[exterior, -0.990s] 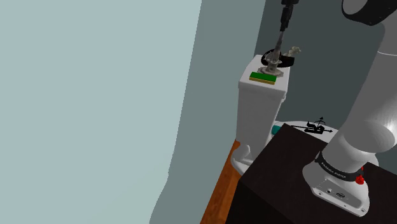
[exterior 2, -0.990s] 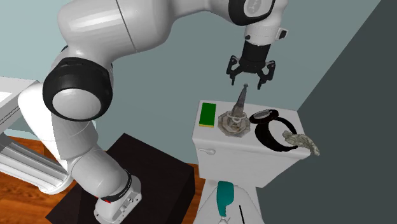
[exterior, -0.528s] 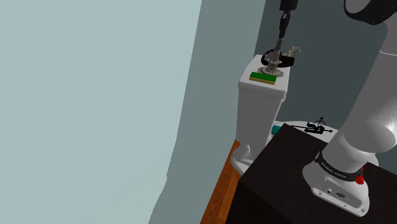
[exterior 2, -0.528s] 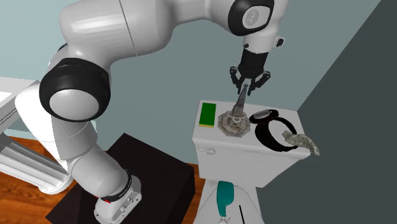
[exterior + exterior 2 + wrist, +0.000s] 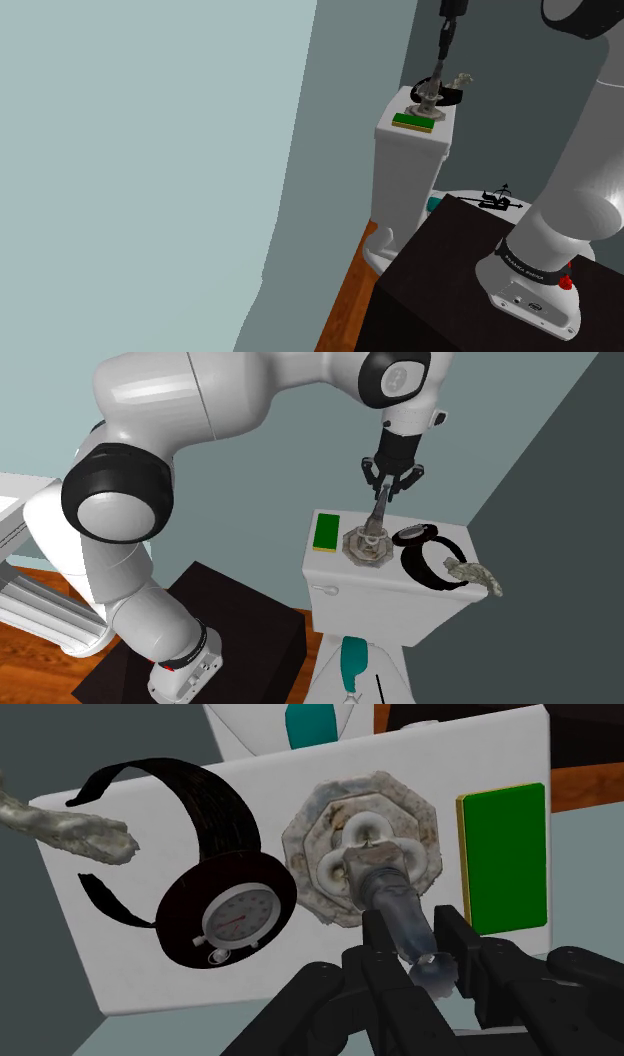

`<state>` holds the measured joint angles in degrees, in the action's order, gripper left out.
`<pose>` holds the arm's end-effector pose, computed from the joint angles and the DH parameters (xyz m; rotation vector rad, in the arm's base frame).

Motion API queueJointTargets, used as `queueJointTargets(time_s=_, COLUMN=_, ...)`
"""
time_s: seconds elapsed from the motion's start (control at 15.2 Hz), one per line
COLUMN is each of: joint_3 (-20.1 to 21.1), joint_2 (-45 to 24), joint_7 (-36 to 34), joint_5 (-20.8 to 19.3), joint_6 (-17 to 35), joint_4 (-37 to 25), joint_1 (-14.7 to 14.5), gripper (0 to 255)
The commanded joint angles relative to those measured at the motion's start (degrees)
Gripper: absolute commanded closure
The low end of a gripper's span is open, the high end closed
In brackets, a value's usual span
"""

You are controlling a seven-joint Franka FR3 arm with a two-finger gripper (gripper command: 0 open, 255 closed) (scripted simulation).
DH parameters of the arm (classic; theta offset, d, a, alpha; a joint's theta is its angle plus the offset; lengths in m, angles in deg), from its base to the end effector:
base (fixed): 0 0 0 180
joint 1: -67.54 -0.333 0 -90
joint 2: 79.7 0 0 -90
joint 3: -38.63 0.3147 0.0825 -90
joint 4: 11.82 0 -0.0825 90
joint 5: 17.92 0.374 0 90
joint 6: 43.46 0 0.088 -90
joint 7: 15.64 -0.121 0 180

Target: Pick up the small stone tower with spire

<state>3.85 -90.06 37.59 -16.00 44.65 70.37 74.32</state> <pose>0.4609 -0.3626 0.5831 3.1083 0.3266 -0.1279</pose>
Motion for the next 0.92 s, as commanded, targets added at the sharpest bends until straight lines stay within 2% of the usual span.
queueJointTargets(time_s=0.0, joint_3=-0.04, joint_2=-0.2, joint_7=0.13, joint_5=0.11, joint_6=-0.88, joint_4=-1.03, joint_1=0.13, gripper=255)
queueJointTargets(time_s=0.86, joint_3=-0.64, joint_2=-6.22, joint_7=2.41, joint_5=3.66, joint_6=-13.67, joint_4=-19.07, joint_1=3.78, gripper=255)
